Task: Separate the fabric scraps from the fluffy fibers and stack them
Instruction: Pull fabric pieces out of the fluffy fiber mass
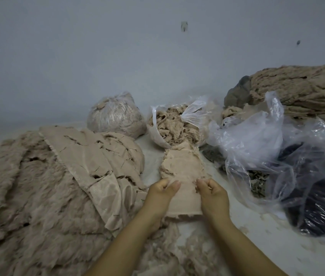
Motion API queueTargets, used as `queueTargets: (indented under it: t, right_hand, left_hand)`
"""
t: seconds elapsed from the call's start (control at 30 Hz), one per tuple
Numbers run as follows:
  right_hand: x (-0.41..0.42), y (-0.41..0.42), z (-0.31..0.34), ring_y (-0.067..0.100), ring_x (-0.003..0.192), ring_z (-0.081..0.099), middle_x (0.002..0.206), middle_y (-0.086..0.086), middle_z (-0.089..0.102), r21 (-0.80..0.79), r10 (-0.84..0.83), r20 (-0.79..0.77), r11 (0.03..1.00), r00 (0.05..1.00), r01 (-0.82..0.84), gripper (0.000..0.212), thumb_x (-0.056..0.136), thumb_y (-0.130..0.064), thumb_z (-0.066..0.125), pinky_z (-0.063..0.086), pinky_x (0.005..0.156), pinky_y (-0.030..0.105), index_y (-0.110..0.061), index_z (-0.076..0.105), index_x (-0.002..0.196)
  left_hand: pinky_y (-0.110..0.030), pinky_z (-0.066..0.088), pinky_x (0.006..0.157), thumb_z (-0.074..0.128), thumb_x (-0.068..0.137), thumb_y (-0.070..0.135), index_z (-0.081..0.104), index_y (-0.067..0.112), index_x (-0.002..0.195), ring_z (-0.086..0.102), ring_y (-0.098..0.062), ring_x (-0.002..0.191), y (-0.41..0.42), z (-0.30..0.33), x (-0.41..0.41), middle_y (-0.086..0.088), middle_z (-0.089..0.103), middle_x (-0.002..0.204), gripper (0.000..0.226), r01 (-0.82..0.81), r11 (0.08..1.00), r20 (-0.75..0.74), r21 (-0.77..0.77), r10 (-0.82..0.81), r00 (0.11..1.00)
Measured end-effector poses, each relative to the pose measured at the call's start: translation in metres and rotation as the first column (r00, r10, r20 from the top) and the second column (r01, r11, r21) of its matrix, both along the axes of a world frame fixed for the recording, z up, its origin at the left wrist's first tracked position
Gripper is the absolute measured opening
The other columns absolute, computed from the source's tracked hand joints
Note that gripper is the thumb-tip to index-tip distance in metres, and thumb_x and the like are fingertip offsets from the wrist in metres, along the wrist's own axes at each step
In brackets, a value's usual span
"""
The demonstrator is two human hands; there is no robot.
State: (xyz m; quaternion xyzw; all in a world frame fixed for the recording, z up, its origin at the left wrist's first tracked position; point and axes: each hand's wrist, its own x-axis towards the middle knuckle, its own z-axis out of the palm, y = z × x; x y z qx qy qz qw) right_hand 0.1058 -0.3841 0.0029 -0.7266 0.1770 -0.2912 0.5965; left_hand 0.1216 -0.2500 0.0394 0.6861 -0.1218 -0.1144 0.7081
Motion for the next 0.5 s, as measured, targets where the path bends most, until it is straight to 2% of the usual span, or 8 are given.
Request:
queueTargets:
  t: [0.03,0.1,0.17,0.23,0.33,0.4,0.43,0.5]
  right_hand:
    - [0.000,-0.003,0.000,0.010,0.057,0.048,0.061,-0.003,0.058,-0.001,-0.015,-0.017,1.000,1.000,0.015,0.031,0.093,-0.023,0.058,0.035,0.053,0.017,-0.016,0.058,0.063]
    - [0.000,-0.016,0.001,0.014,0.061,0.050,0.064,0.001,0.058,0.005,-0.094,-0.032,0.996,0.995,0.094,0.029,0.093,-0.022,0.058,0.036,0.058,0.027,-0.013,0.058,0.065]
    - [-0.003,-0.034,0.005,0.014,0.060,0.050,0.065,0.001,0.058,-0.003,-0.140,-0.020,0.990,0.990,0.140,0.031,0.094,-0.021,0.057,0.035,0.058,0.025,-0.014,0.057,0.063]
    - [-0.006,-0.037,0.008,0.014,0.055,0.048,0.053,-0.004,0.054,-0.032,0.001,-0.077,0.999,0.997,-0.004,0.043,0.093,-0.030,0.058,0.035,0.055,0.025,-0.018,0.053,0.052]
    - [-0.011,-0.015,0.011,0.008,0.041,0.048,0.039,-0.004,0.048,-0.035,0.201,-0.266,0.975,0.943,-0.218,0.069,0.087,-0.061,0.050,0.037,0.056,0.024,-0.016,0.049,0.036]
    - [-0.012,-0.003,0.017,0.005,0.041,0.051,0.042,-0.003,0.053,0.004,0.252,-0.247,0.966,0.936,-0.259,0.067,0.080,-0.071,0.042,0.040,0.054,0.022,-0.017,0.059,0.044]
    - [-0.013,0.001,0.018,0.007,0.045,0.054,0.047,-0.004,0.056,0.070,0.310,-0.177,0.951,0.934,-0.302,0.062,0.077,-0.071,0.041,0.043,0.052,0.021,-0.017,0.065,0.055]
    - [-0.014,0.010,0.019,0.010,0.058,0.056,0.061,-0.005,0.060,0.165,0.434,-0.033,0.891,0.900,-0.424,0.050,0.075,-0.062,0.048,0.045,0.054,0.023,-0.015,0.064,0.073]
  left_hand:
    - [-0.032,0.053,0.075,0.057,0.093,0.016,0.068,0.004,0.098,0.066,-0.022,0.080,0.001,-0.001,0.000,-0.017,0.072,0.096,0.017,0.002,1.000,-0.007,0.002,-0.002,1.000]
    - [-0.026,0.054,0.060,0.057,0.093,0.018,0.068,0.008,0.097,0.067,-0.019,0.070,0.006,-0.001,0.002,-0.010,0.073,0.086,0.016,-0.021,0.998,-0.075,-0.055,0.017,0.997]
    - [-0.026,0.051,0.053,0.058,0.093,0.022,0.067,0.010,0.097,0.066,-0.022,0.066,0.019,0.003,0.008,-0.008,0.072,0.081,0.016,-0.101,0.988,-0.159,-0.113,0.083,0.984]
    - [-0.027,0.052,0.055,0.059,0.091,0.024,0.067,0.012,0.100,0.066,-0.022,0.068,0.031,0.007,0.017,-0.009,0.072,0.084,0.017,-0.112,0.986,-0.172,-0.122,0.090,0.981]
    - [-0.028,0.052,0.062,0.063,0.085,0.027,0.068,0.008,0.104,0.065,-0.022,0.073,0.036,0.013,0.021,-0.013,0.071,0.091,0.027,-0.004,0.991,-0.167,-0.133,-0.019,0.986]
    - [-0.030,0.052,0.064,0.066,0.076,0.031,0.068,0.008,0.102,0.065,-0.023,0.073,0.036,0.015,0.021,-0.016,0.071,0.092,0.034,0.045,0.991,-0.168,-0.126,-0.066,0.984]
    - [-0.031,0.053,0.065,0.067,0.073,0.031,0.069,0.008,0.100,0.066,-0.025,0.075,0.036,0.015,0.022,-0.017,0.072,0.093,0.036,0.066,0.990,-0.174,-0.127,-0.088,0.981]
    - [-0.033,0.053,0.071,0.068,0.072,0.031,0.069,0.006,0.100,0.066,-0.027,0.080,0.034,0.014,0.021,-0.020,0.071,0.097,0.037,0.133,0.985,-0.191,-0.110,-0.152,0.970]
